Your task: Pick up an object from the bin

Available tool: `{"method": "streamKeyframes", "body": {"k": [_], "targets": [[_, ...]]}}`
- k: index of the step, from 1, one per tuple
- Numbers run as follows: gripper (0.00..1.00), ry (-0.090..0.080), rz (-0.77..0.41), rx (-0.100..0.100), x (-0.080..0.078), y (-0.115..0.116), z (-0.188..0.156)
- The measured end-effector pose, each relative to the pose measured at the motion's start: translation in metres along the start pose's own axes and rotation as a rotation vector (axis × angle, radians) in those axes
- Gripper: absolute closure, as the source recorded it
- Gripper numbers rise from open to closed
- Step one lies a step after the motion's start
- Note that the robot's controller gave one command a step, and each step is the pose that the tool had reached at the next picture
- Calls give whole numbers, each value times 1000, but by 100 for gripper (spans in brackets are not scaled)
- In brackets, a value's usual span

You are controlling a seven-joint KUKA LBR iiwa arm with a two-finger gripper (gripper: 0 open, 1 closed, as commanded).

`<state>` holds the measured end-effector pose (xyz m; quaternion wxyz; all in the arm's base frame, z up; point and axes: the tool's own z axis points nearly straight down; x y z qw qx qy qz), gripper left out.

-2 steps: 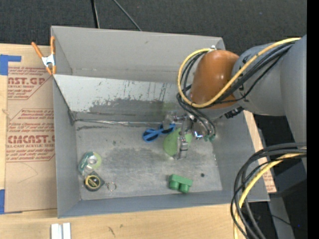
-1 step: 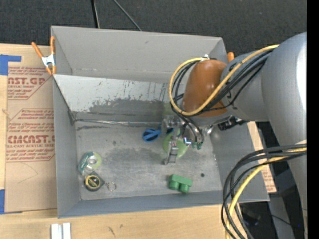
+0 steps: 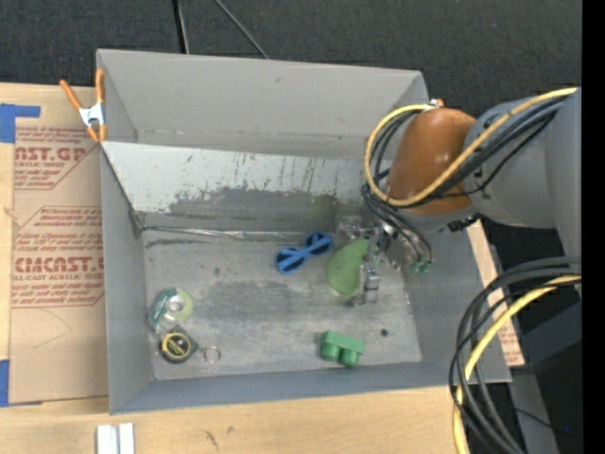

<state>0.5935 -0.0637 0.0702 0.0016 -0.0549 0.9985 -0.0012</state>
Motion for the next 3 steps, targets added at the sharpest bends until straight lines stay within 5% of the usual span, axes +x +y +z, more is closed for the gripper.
{"method": "streamKeyframes", "body": {"k": [1, 2, 3], "targets": [[100, -5, -2, -1, -2, 2, -3], [100, -11, -592, 1, 15, -9, -3], [100, -3, -1237, -2, 34, -32, -142]]}}
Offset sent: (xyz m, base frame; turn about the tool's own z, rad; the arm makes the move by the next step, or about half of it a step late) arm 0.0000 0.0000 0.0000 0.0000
